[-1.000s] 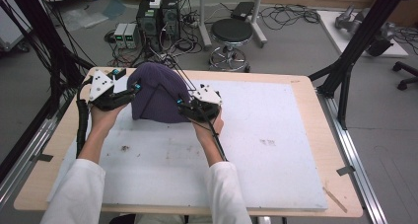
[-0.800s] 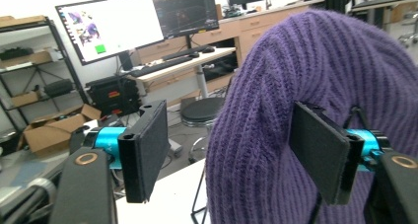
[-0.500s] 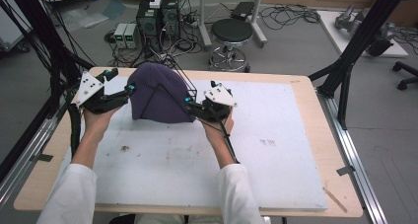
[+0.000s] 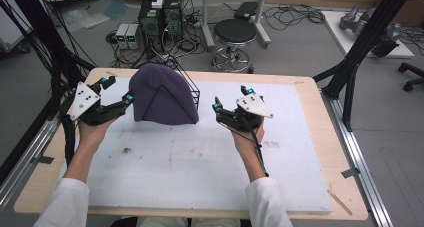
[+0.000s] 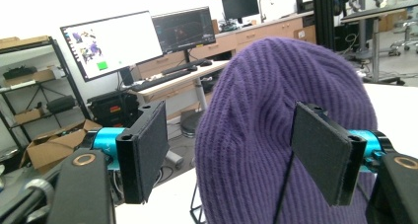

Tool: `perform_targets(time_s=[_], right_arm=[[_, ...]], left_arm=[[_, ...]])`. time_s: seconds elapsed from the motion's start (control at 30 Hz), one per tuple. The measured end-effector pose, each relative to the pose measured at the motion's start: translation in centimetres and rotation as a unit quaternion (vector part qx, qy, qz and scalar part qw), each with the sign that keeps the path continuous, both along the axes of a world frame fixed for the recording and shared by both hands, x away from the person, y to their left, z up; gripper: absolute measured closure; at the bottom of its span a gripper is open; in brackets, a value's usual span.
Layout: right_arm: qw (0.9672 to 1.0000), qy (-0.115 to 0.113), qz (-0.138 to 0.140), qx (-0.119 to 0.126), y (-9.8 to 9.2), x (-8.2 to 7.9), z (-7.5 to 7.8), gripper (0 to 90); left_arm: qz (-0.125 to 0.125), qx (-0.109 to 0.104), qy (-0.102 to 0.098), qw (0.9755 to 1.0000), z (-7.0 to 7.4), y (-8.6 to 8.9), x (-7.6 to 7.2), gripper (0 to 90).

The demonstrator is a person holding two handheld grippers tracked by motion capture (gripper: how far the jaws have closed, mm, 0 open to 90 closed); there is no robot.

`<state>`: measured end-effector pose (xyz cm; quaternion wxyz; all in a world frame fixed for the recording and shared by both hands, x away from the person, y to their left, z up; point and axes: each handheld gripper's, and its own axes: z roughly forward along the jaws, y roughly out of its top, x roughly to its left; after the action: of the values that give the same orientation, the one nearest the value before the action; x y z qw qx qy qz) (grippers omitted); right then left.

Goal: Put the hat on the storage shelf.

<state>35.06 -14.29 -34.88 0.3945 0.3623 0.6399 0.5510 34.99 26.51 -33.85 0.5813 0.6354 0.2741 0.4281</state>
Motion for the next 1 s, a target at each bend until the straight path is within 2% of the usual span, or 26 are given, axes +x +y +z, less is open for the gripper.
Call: perform_targets(time_s=[0.13, 0.3, 0.43, 0.67, 0.73, 0.87, 0.97, 1.0], right_arm=[[1.0, -0.001, -0.003, 0.001, -1.4, -0.8, 0.1, 12.5], [1.0, 0.007, -0.005, 0.001, -3.0, -1.8, 0.5, 12.5], [1.0, 0.0, -0.008, 0.003, -3.9, -2.6, 1.0, 12.5], [0.9997, 0.0, -0.01, -0.023, -5.1, -3.8, 1.2, 12.5], [0.9996, -0.006, -0.009, -0.025, -5.5, -4.2, 1.1, 12.5], [0.9992, 0.001, -0.012, -0.038, -6.3, -4.9, 0.7, 12.5], [0.9994, 0.008, -0.015, -0.031, -7.2, -5.6, 0.3, 12.5], [0.9992, 0.017, -0.018, -0.031, -7.5, -5.7, 0.2, 12.4]], left_arm=[[0.001, 0.0, -0.001, 1.0, 0.0, 0.2, -0.8, 33.0], [0.0, -0.012, -0.003, 0.9999, -0.1, 0.8, -2.0, 33.5], [0.001, -0.013, 0.006, 0.9999, -0.2, 1.4, -2.6, 31.7], [-0.003, -0.006, 0.025, 0.9997, -1.1, 2.2, -3.3, 27.1], [-0.002, -0.006, 0.028, 0.9996, -1.3, 2.5, -3.6, 26.9], [-0.002, 0.001, 0.037, 0.9993, -1.8, 2.9, -4.0, 26.1], [-0.008, -0.003, 0.043, 0.9991, -2.2, 3.1, -4.6, 25.8], [-0.008, -0.002, 0.045, 0.999, -2.5, 3.1, -4.7, 25.8]])
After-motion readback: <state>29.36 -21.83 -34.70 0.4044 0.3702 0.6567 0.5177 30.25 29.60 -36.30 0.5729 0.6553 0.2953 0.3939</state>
